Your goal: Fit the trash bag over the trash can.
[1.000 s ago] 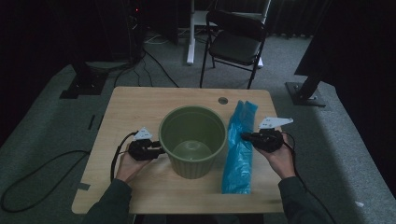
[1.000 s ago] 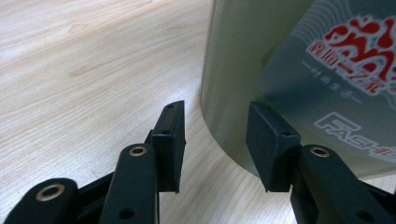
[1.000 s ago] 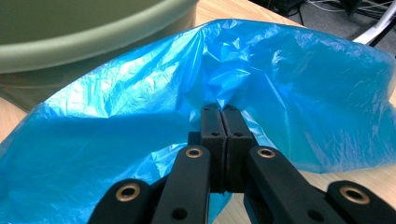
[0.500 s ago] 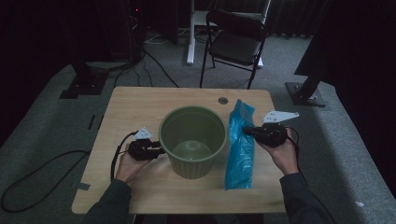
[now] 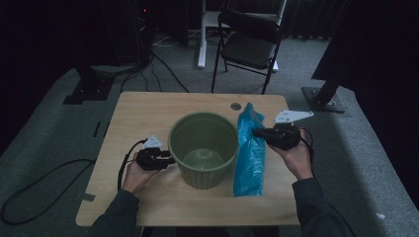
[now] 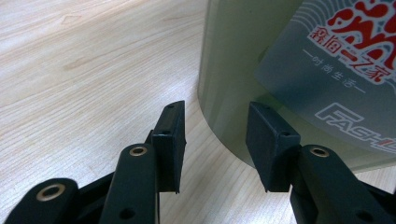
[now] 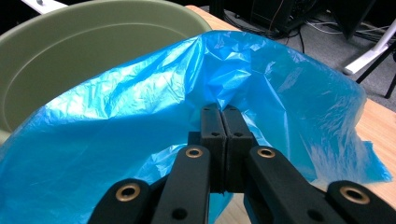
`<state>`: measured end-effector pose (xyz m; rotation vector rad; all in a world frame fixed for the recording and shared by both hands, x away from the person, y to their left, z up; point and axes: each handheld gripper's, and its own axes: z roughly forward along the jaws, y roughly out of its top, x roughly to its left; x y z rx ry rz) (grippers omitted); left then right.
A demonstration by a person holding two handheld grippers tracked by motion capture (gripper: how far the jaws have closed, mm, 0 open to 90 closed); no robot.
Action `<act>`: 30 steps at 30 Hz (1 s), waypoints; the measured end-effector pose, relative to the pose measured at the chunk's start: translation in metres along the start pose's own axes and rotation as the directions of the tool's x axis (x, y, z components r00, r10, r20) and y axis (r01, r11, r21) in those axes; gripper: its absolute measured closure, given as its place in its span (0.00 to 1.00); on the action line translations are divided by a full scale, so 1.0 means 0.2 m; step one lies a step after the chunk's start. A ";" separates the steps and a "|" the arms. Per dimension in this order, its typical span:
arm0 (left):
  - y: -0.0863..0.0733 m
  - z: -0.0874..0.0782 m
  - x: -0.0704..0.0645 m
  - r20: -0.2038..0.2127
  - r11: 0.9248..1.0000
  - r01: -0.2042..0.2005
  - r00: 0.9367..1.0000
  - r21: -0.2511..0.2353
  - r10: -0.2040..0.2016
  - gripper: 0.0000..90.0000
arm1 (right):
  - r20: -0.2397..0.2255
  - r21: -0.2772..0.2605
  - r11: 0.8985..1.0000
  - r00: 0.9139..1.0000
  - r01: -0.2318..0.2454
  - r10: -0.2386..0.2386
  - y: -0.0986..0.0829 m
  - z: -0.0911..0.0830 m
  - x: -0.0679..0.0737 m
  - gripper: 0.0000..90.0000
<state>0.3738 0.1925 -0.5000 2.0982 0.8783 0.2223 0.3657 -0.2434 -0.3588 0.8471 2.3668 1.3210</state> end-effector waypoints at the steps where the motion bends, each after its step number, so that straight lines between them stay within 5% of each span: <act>1: 0.00 0.00 0.00 0.001 1.000 0.000 1.000 -0.001 0.000 0.65 | -0.001 -0.006 1.000 1.000 0.000 0.000 0.02 0.00 0.00 1.00; 18: 0.00 -0.01 0.00 0.011 1.000 0.011 1.000 -0.017 -0.011 0.65 | 0.001 -0.014 1.000 1.000 0.020 -0.020 0.15 0.06 0.02 1.00; 30: 0.00 -0.01 0.01 0.014 1.000 0.010 1.000 -0.018 -0.010 0.65 | 0.012 -0.040 0.999 1.000 -0.021 0.021 0.22 0.11 0.00 1.00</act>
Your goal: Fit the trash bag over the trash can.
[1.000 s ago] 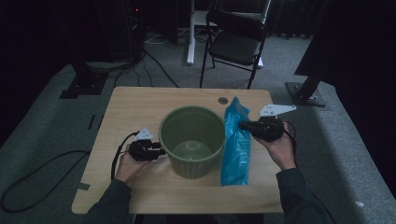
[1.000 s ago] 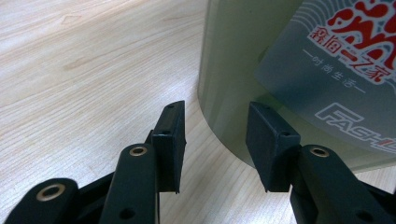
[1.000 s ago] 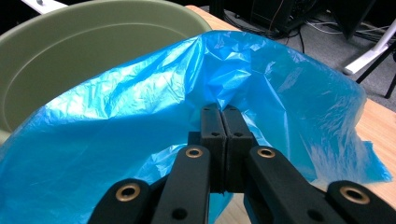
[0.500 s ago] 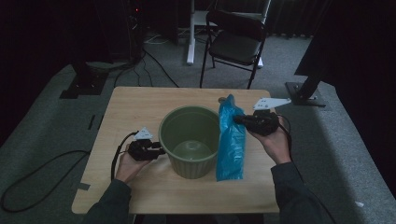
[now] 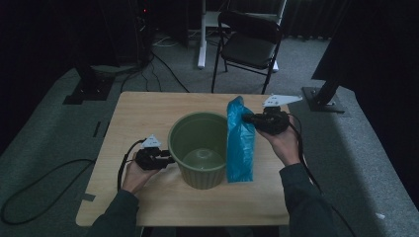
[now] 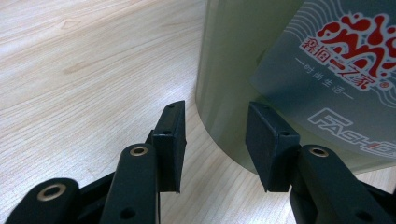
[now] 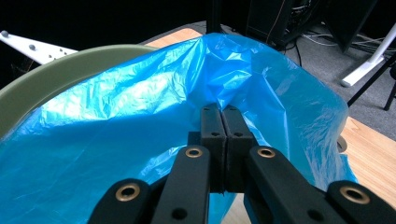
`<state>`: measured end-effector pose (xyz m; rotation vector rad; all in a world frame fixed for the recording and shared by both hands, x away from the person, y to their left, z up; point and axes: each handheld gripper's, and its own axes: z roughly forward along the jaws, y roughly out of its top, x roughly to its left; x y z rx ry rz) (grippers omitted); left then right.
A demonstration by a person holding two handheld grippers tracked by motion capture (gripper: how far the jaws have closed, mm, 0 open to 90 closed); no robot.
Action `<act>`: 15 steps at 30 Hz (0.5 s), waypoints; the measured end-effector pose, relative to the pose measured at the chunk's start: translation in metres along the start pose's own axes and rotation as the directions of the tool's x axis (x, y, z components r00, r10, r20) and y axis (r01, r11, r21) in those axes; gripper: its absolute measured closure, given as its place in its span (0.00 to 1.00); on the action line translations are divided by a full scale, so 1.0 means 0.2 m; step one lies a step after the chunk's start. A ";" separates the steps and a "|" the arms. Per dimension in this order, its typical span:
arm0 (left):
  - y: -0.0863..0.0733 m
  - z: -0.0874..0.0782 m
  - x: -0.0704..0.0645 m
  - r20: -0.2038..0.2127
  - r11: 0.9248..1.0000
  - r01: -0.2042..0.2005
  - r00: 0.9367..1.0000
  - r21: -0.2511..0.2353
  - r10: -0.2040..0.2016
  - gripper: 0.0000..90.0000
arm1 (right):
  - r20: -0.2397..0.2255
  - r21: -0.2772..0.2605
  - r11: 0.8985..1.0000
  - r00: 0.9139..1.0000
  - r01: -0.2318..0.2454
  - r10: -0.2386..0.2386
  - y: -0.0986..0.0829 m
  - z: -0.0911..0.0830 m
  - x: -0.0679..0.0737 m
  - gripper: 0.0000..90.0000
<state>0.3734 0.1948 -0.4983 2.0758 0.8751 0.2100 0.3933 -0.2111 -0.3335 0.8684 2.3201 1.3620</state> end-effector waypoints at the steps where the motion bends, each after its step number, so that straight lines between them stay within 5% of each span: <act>1: 0.00 0.00 0.00 0.000 1.000 0.000 1.000 0.000 0.000 0.65 | -0.001 0.000 1.000 1.000 -0.001 0.001 0.00 0.01 0.00 1.00; 15: 0.00 0.00 0.00 0.002 1.000 -0.002 1.000 -0.008 0.002 0.65 | -0.012 0.003 1.000 1.000 -0.025 0.025 0.06 0.10 0.01 1.00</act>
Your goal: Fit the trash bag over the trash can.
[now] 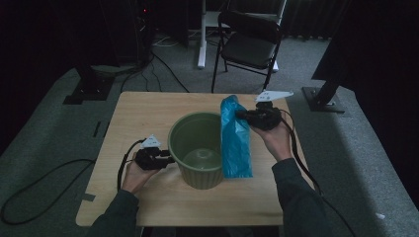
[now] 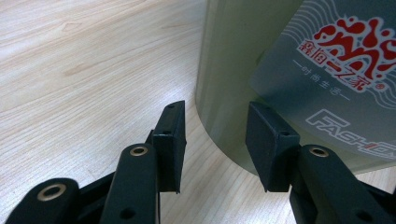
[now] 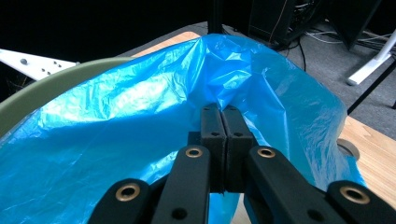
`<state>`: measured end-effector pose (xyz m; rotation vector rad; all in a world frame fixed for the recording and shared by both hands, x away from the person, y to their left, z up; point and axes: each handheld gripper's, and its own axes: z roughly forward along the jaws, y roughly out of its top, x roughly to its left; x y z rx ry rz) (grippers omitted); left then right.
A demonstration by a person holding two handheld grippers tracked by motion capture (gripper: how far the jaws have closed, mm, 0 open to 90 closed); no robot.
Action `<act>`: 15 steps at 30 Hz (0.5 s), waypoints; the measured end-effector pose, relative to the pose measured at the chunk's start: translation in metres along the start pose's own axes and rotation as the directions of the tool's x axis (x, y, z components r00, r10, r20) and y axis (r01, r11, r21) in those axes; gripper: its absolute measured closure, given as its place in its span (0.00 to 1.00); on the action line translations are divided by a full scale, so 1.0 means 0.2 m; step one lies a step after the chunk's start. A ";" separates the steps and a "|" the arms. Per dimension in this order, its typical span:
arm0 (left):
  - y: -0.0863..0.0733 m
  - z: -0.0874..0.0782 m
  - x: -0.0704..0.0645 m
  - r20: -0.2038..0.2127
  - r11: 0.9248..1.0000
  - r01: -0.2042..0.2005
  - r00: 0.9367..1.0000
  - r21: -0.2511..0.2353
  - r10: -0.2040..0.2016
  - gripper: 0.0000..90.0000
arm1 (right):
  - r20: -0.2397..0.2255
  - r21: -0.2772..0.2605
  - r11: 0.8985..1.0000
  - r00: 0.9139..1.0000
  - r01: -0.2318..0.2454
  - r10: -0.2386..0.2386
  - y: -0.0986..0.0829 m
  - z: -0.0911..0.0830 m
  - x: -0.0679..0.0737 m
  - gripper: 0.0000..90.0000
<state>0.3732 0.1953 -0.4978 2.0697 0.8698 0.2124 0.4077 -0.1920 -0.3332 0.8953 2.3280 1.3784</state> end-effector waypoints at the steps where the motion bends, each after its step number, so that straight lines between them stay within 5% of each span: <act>1: 0.00 0.00 0.00 -0.001 1.000 -0.001 1.000 0.000 0.001 0.65 | 0.001 0.001 1.000 1.000 0.001 -0.001 0.01 0.01 0.00 1.00; 15: 0.00 0.00 0.00 -0.001 1.000 -0.002 1.000 -0.003 0.002 0.65 | 0.023 0.015 1.000 1.000 0.001 -0.002 0.07 0.11 0.03 1.00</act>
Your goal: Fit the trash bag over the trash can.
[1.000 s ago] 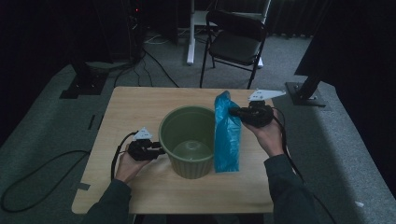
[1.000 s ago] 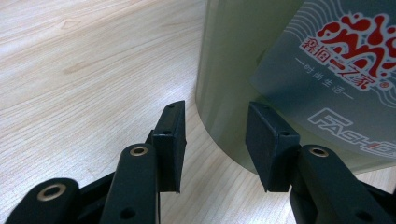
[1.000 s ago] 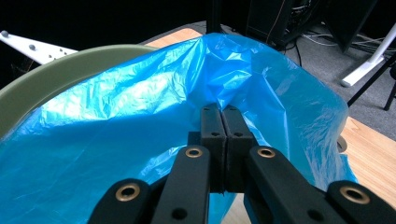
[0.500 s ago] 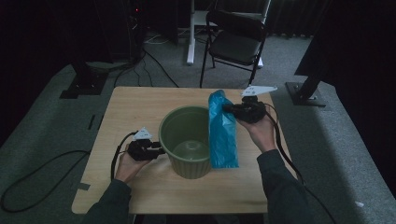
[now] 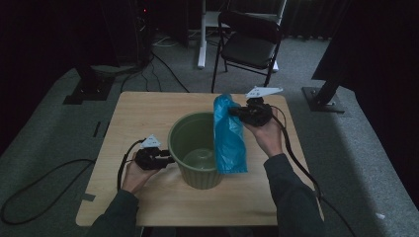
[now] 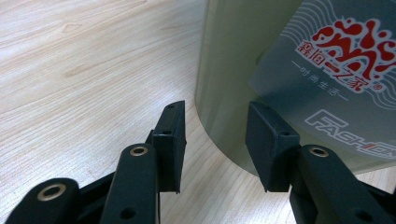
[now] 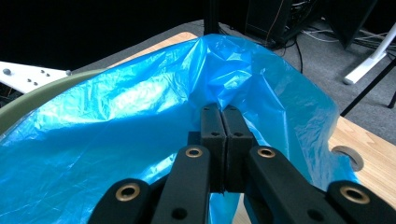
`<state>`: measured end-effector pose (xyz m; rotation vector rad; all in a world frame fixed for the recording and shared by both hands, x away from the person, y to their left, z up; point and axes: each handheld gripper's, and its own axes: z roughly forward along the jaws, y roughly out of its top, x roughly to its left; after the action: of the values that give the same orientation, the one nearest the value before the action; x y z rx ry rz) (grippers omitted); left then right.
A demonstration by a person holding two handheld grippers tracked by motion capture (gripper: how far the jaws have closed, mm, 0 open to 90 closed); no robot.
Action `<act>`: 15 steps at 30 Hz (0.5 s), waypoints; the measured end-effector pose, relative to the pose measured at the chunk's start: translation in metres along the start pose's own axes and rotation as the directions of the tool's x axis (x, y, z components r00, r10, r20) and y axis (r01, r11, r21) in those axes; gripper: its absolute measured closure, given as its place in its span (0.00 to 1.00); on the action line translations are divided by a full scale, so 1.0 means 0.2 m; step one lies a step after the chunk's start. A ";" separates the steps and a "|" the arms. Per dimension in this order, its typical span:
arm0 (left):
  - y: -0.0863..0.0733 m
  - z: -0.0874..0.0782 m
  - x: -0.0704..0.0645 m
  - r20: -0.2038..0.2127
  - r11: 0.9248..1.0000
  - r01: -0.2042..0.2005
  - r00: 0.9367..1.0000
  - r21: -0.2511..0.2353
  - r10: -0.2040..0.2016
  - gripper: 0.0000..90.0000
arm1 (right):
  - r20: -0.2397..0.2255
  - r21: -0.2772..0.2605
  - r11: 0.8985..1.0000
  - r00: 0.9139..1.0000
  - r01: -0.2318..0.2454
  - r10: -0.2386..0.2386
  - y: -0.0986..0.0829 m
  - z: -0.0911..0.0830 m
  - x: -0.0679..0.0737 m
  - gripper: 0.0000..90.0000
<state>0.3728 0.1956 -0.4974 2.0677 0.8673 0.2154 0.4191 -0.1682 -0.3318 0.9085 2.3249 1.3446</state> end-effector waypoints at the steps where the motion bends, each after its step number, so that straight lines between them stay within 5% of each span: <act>1: 0.00 0.00 0.00 0.000 1.000 0.000 1.000 0.000 0.000 0.65 | 0.003 0.002 1.000 1.000 -0.002 0.002 0.00 0.01 0.00 1.00; 15: 0.00 -0.01 0.00 0.002 1.000 -0.003 1.000 -0.010 0.003 0.65 | 0.034 0.031 0.999 0.999 -0.023 0.022 0.03 0.14 0.01 1.00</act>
<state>0.3722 0.1965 -0.4963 2.0600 0.8609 0.2185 0.4345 -0.1461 -0.3399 0.9621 2.3232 1.2946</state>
